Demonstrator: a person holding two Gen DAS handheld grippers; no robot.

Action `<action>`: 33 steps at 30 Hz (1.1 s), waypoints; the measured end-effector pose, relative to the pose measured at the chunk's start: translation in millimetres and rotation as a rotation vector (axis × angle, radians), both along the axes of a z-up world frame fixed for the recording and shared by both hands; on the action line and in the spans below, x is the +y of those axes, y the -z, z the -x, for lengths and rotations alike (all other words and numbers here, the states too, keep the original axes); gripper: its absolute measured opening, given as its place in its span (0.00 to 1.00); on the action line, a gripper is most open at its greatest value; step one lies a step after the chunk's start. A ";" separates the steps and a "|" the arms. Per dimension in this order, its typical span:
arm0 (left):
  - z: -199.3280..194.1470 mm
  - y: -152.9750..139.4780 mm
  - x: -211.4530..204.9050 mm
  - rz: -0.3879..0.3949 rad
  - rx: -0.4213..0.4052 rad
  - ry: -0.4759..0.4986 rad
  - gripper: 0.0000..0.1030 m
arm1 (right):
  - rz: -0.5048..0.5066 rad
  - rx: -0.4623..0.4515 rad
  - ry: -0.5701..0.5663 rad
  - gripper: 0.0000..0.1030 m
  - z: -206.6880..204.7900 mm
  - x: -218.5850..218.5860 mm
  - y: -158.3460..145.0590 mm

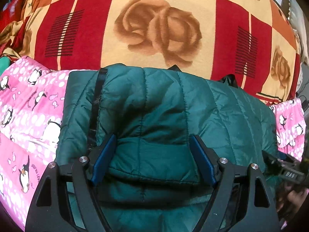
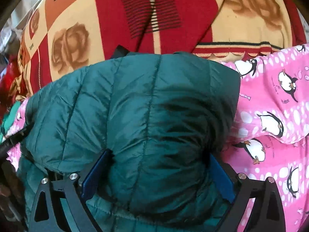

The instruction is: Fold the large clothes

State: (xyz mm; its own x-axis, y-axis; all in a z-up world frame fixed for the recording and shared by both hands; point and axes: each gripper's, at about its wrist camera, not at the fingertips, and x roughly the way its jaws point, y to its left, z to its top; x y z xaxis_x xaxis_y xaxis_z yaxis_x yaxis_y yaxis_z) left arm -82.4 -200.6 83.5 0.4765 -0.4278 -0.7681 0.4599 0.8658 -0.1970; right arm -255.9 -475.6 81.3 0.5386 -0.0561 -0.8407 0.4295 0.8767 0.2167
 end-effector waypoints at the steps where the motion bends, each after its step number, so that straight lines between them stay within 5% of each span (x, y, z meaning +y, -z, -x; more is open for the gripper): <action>1: -0.2 -0.4 0.8 0.002 0.005 0.004 0.77 | -0.006 -0.005 0.009 0.94 3.6 -1.5 -5.6; 9: 12.9 -33.9 35.7 0.164 0.014 -0.073 0.77 | 0.030 -0.194 0.043 0.93 32.5 -2.1 -61.1; 16: -2.1 0.4 33.4 0.017 0.087 -0.133 0.77 | 0.062 -0.073 -0.023 0.92 0.6 12.6 -13.4; 24: 3.9 11.2 37.3 -0.002 0.042 -0.110 0.78 | 0.049 -0.107 0.012 0.92 14.4 9.9 -23.6; 28: 11.3 4.5 50.8 0.040 0.075 -0.129 0.78 | 0.026 -0.062 0.052 0.92 22.2 -0.3 -14.2; 33: 30.1 -11.9 70.7 0.044 0.054 -0.130 0.78 | -0.035 -0.111 0.081 0.92 37.3 -1.5 -26.8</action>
State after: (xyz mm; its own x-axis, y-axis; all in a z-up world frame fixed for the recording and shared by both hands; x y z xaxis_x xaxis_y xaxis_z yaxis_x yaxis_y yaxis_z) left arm -112.5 -130.0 95.4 0.4881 -0.3989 -0.7763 0.3323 0.9074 -0.2573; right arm -293.2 -477.1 108.1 0.6232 -0.0749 -0.7785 0.4701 0.8314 0.2963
